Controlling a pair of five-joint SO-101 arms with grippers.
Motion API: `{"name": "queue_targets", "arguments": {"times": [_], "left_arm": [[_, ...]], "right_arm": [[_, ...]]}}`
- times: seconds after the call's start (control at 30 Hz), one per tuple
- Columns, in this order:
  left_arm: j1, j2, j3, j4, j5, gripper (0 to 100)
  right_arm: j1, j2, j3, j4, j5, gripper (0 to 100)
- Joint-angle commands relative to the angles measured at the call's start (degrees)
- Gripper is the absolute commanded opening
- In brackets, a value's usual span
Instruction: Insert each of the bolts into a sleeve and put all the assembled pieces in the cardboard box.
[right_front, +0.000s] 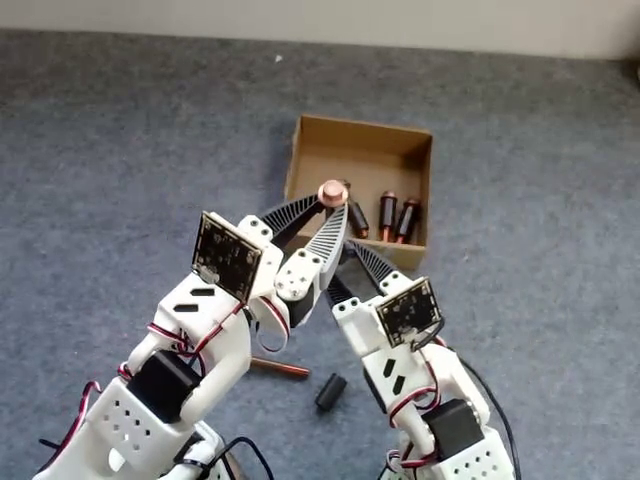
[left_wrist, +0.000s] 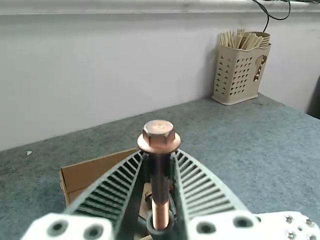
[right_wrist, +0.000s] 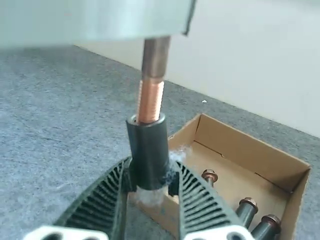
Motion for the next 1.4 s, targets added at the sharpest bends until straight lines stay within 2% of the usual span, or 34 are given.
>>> {"name": "queue_targets", "arguments": {"times": [0.0, 0.1, 0.3, 0.67, 0.8, 0.9, 1.13, 1.37], "left_arm": [[2.1, -0.7, 1.5, -1.1, 0.6, 1], [2.2, -0.7, 2.3, -1.1, 0.4, 2], [2.1, -0.7, 2.2, 1.9, 0.4, 12], [2.0, -1.2, 2.2, 2.3, 0.5, 12], [-0.1, -1.2, 2.3, 2.4, 0.5, 12], [-4.4, -1.3, 2.2, 2.4, 0.4, 12], [-19.6, -1.3, -0.5, 3.1, 0.4, 10], [-25.4, -0.9, -4.7, 15.4, -0.8, 10]], "right_arm": [[0.2, -1.1, -1.2, -1.8, 0.5, 0.4], [2.7, -1.1, -1.2, -1.9, -1.5, 0.4], [8.4, -1.1, -3.6, -1.7, -7.2, 0.4], [8.5, -1.1, -3.2, -1.6, -6.9, 0.4], [8.5, -1.1, -3.2, -1.6, -6.8, 0.4], [8.7, -1.1, -3.2, -1.6, -6.8, 0.4], [10.9, -1.1, -3.4, -1.5, -5.5, 0.4], [14.5, -1.1, -3.6, -1.5, -5.1, 0.4]]}}
